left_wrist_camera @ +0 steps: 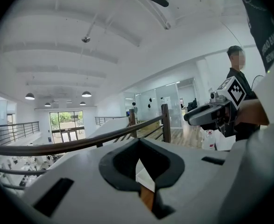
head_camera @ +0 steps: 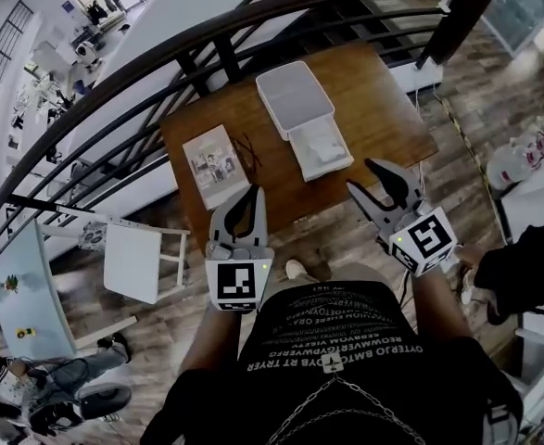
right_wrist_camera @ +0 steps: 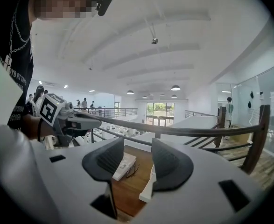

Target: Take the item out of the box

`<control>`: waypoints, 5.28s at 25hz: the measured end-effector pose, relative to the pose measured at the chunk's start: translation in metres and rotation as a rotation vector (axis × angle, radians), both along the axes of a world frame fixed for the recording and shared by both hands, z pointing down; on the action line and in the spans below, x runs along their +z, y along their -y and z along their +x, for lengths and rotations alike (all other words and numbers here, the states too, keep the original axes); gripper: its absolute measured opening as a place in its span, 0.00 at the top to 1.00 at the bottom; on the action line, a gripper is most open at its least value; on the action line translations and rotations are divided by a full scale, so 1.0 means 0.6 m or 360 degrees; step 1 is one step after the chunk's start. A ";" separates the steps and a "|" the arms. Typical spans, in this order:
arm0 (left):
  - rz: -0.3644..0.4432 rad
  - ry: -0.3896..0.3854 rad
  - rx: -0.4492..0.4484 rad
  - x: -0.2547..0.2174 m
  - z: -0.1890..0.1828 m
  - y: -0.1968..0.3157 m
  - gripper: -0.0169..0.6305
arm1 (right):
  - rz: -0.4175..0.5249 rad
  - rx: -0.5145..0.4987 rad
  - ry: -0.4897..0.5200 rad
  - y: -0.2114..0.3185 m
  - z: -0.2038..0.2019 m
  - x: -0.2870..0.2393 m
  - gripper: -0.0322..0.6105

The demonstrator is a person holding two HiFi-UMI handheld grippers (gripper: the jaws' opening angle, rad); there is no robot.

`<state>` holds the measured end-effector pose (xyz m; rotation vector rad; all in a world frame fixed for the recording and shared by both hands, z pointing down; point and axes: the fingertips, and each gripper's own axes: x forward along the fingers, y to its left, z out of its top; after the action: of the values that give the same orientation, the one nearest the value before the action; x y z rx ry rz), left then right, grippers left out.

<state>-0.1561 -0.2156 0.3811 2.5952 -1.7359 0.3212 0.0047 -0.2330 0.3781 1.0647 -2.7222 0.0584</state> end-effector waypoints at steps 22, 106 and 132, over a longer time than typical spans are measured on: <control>-0.0017 0.0065 -0.0146 0.001 -0.030 0.122 0.96 | -0.0193 -0.0091 0.0019 0.175 -0.011 0.082 0.67; -0.0145 0.0015 -0.0400 0.043 -0.094 0.148 0.97 | -0.0583 -0.0111 -0.0489 0.279 -0.016 0.343 0.87; -0.0018 -0.0033 -0.0231 -0.015 -0.102 0.044 0.96 | -0.0057 -0.0135 -0.0156 0.124 -0.081 -0.023 0.88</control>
<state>-0.2172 -0.2417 0.3722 2.4382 -1.8958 0.3001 -0.0439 -0.3074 0.3644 0.9165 -2.6642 0.0403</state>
